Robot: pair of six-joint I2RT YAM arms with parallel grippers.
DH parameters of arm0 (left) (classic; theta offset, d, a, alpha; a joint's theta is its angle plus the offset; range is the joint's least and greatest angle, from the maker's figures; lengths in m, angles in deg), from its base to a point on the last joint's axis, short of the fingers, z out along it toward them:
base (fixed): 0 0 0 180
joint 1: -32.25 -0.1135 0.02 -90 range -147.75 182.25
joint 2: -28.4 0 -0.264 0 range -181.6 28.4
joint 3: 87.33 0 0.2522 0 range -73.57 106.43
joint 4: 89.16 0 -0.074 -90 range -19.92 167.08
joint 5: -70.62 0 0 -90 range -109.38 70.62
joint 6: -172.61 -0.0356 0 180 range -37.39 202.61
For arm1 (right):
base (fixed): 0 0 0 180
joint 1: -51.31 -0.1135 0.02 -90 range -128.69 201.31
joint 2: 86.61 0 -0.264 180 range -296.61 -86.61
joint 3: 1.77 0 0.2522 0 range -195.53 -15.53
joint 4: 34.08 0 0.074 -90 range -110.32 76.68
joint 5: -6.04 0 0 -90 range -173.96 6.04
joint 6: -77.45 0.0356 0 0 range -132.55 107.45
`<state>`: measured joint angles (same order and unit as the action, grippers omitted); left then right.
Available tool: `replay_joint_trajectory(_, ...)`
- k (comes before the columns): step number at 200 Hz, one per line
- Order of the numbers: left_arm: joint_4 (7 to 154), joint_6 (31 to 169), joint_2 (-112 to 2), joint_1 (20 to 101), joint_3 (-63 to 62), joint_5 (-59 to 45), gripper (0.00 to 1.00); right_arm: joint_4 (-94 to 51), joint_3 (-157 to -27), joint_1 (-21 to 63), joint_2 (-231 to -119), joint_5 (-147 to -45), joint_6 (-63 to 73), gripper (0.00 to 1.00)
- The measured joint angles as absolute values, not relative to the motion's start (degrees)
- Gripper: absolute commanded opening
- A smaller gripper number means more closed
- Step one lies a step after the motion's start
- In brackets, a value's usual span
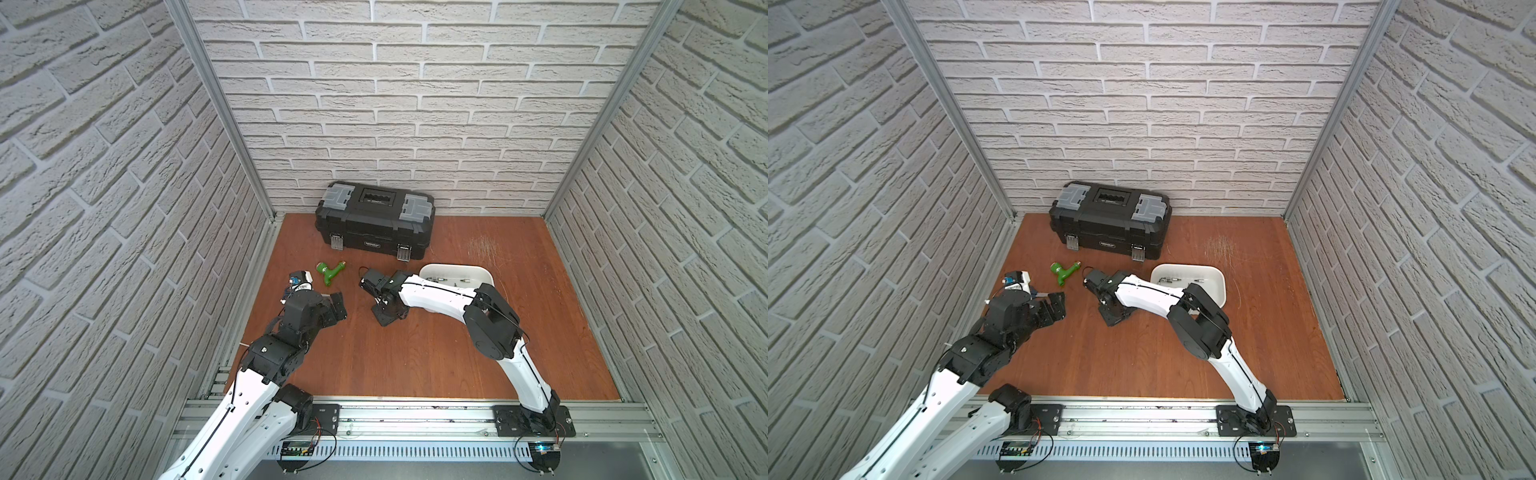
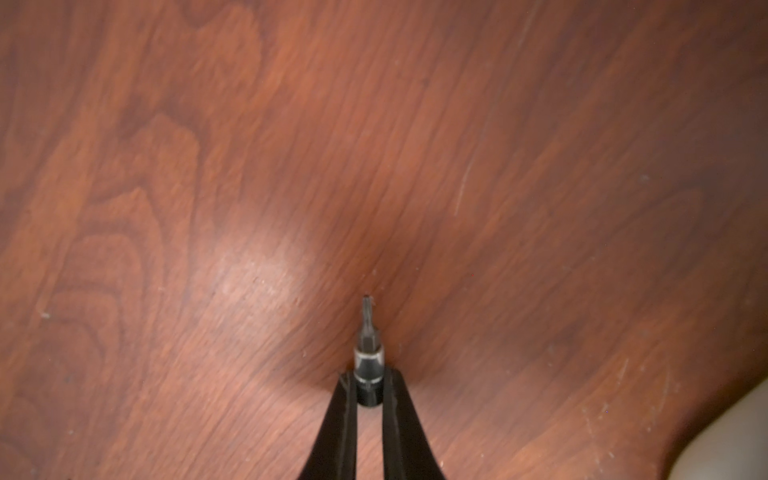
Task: Put the bit on the desktop into the storage box
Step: Pick up the screwdriver bit from the center of the board.
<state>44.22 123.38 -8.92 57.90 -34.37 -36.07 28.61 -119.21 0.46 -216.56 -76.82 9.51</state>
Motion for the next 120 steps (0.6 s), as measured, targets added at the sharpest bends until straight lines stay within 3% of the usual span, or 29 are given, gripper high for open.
replay_joint_trajectory(75, 44.02, 123.38, -8.94, 57.90, -34.48, -36.12, 0.98, 28.35, -117.48, 0.49, -215.40, -74.13, 9.05, 0.03)
replay_joint_trajectory(120, 44.04, 123.38, -9.12, 57.86, -34.61, -36.07, 0.98, 28.59, -113.85, 1.75, -207.73, -73.63, 8.00, 0.03)
